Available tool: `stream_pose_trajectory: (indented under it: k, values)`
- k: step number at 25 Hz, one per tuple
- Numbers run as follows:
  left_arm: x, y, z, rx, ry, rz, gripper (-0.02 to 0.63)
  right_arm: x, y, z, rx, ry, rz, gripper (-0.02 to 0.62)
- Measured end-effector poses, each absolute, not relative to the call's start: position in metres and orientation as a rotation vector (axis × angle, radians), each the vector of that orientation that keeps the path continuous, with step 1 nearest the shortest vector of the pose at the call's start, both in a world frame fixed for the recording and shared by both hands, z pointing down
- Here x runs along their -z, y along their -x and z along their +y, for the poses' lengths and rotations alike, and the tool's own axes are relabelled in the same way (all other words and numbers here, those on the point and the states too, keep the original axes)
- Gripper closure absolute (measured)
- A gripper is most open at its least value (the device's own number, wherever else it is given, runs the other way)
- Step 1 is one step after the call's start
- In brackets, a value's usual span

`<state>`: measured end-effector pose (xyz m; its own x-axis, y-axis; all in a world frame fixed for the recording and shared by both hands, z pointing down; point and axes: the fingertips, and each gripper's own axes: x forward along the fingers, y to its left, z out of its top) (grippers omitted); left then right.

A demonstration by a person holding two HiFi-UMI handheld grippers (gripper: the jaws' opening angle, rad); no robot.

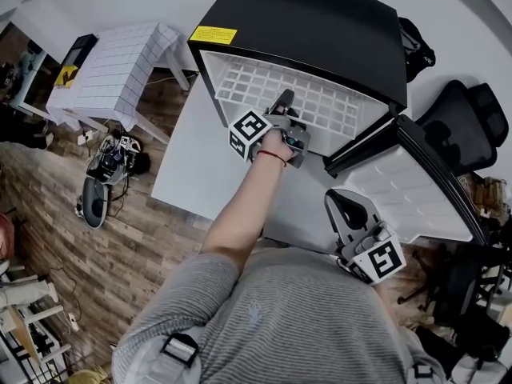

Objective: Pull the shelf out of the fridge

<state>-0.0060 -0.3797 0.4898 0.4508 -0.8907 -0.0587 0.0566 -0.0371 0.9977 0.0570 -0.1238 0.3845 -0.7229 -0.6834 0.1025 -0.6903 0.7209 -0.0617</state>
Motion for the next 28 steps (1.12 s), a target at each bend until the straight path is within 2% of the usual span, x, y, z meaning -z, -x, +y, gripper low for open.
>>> stream_pose_trajectory:
  k: [28]
  values:
    - [-0.490, 0.014, -0.351, 0.895, -1.390, -0.805, 0.572, -0.381, -0.046, -0.115, -0.130, -1.089, -2.873, 0.578]
